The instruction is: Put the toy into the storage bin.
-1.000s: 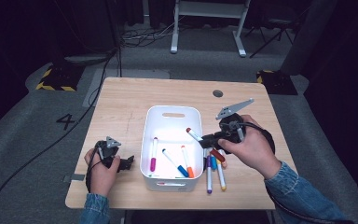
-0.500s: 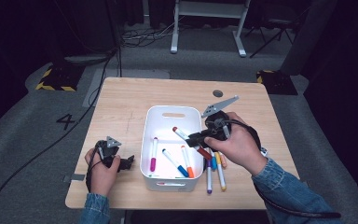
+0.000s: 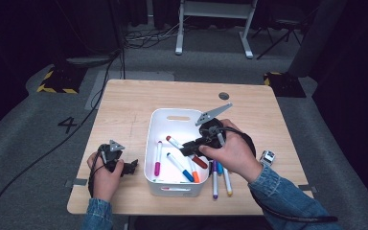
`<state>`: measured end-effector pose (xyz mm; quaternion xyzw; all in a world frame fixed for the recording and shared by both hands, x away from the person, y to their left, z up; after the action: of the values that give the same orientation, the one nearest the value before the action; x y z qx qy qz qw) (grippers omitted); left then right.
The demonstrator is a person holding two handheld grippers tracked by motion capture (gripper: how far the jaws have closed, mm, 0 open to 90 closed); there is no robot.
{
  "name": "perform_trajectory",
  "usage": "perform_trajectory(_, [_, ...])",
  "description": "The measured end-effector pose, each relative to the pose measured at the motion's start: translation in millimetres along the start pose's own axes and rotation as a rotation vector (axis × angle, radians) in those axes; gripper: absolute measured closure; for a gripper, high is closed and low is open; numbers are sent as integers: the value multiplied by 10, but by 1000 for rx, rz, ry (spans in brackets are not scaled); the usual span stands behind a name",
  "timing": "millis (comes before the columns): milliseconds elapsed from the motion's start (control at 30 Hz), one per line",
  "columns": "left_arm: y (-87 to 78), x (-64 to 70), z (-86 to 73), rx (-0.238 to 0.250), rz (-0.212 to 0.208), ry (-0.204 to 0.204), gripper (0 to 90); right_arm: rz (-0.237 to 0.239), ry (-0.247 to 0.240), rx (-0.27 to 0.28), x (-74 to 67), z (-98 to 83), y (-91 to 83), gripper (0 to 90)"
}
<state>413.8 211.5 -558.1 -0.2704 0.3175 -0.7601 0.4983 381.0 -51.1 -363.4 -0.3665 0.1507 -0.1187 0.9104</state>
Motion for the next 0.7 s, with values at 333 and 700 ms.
perform_trajectory(333, [2, 2, 0, 1, -2, 0, 0, 8, -10, -59, 7, -186, 184, 770])
perform_trajectory(700, [2, 3, -1, 0, -2, -1, 0, 21, -27, -94, -63, -273, 285, 770])
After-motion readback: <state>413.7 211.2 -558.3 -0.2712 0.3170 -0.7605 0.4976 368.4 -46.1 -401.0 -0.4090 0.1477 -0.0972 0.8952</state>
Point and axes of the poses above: each handheld gripper's, and its own axes: y roughly forward along the jaws, z roughly out of its top, x roughly to its right, the point moved 7 cm from there along y, roughly forward along the jaws, and after that the axes turned 6 degrees about -y, right-handed, at the moved point
